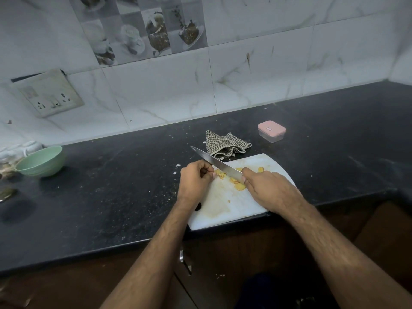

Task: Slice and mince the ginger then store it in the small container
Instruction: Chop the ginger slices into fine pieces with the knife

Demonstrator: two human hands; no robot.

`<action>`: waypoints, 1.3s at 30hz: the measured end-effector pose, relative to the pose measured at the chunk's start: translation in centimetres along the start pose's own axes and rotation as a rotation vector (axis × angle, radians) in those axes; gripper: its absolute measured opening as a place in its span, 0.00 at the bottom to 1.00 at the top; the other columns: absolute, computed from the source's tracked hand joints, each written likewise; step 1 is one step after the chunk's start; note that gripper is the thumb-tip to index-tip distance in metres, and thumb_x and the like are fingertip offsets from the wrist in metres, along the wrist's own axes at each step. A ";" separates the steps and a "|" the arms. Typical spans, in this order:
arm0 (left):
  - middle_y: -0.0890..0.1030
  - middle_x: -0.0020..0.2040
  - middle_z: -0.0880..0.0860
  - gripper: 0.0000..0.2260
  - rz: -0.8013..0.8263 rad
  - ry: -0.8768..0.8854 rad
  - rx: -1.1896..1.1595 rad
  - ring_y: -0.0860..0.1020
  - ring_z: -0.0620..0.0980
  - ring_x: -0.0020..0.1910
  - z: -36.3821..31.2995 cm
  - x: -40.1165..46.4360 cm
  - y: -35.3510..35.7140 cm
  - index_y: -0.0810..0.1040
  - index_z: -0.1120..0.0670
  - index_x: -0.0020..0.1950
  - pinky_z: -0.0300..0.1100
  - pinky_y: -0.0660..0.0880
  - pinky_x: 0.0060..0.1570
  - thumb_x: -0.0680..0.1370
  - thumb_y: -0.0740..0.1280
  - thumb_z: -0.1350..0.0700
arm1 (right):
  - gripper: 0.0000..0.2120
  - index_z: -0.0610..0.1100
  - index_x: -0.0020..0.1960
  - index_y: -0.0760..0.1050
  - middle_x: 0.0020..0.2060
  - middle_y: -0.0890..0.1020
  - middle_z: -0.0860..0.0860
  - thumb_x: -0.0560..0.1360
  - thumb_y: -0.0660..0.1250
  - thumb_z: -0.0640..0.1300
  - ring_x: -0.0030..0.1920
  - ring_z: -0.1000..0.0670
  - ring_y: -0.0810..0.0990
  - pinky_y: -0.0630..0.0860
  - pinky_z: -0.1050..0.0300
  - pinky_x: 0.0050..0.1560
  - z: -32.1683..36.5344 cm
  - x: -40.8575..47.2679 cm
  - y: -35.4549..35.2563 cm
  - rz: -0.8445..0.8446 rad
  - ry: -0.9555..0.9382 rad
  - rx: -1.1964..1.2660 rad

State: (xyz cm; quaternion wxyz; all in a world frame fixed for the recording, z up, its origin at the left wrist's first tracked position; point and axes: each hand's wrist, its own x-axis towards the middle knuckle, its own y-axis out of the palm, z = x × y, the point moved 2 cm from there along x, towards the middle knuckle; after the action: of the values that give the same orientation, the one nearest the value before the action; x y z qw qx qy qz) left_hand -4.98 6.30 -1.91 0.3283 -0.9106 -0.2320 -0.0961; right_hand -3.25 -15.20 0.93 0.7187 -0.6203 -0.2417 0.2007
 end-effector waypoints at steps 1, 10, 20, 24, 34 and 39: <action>0.83 0.36 0.44 0.07 -0.018 0.006 -0.002 0.77 0.35 0.35 -0.1 -0.4 -0.2 0.83 0.51 0.41 0.28 0.72 0.39 0.75 0.76 0.61 | 0.11 0.49 0.57 0.64 0.39 0.75 0.49 0.86 0.47 0.52 0.39 0.44 0.75 0.75 0.47 0.41 -0.1 0.0 0.1 0.001 0.001 0.001; 0.81 0.38 0.45 0.05 0.114 0.052 0.004 0.76 0.39 0.35 -2.2 -3.8 1.8 0.81 0.50 0.48 0.30 0.71 0.39 0.76 0.76 0.56 | 0.06 0.53 0.53 0.61 0.40 0.75 0.49 0.84 0.48 0.53 0.42 0.42 0.73 0.73 0.48 0.43 -0.3 -0.2 0.5 -0.042 0.010 0.138; 0.78 0.50 0.45 0.17 0.192 0.032 0.276 0.76 0.45 0.49 -4.4 -3.1 3.3 0.79 0.44 0.65 0.46 0.76 0.51 0.77 0.73 0.44 | 0.14 0.49 0.44 0.66 0.33 0.82 0.47 0.84 0.52 0.54 0.28 0.50 0.81 0.81 0.44 0.40 -3.0 -1.4 0.1 -0.096 0.139 0.595; 0.77 0.50 0.45 0.19 0.177 0.031 0.290 0.76 0.45 0.49 -4.3 -3.1 3.6 0.79 0.46 0.68 0.45 0.75 0.49 0.79 0.70 0.42 | 0.15 0.49 0.45 0.69 0.34 0.81 0.51 0.84 0.53 0.56 0.28 0.51 0.79 0.81 0.42 0.41 -3.4 -1.1 0.5 -0.027 0.148 0.663; 0.80 0.52 0.46 0.09 0.079 0.043 0.254 0.75 0.44 0.48 -4.2 -2.9 4.0 0.82 0.51 0.60 0.43 0.75 0.52 0.80 0.71 0.54 | 0.15 0.47 0.53 0.72 0.37 0.81 0.47 0.84 0.54 0.57 0.29 0.52 0.77 0.80 0.43 0.39 -3.9 -1.0 1.0 -0.032 0.183 0.739; 0.74 0.50 0.46 0.05 0.046 0.032 0.189 0.76 0.45 0.48 -3.5 -2.9 3.7 0.84 0.52 0.53 0.42 0.74 0.51 0.79 0.73 0.56 | 0.15 0.47 0.54 0.72 0.37 0.82 0.48 0.84 0.54 0.57 0.30 0.52 0.78 0.81 0.45 0.38 -3.7 -1.0 1.0 -0.034 0.182 0.703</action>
State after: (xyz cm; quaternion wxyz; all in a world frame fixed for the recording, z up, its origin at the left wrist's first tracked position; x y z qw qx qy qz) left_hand -5.74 0.49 -2.24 0.4187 -0.8789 -0.2136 -0.0805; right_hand -1.79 -18.60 -0.63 0.9098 -0.3466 -0.1030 0.2036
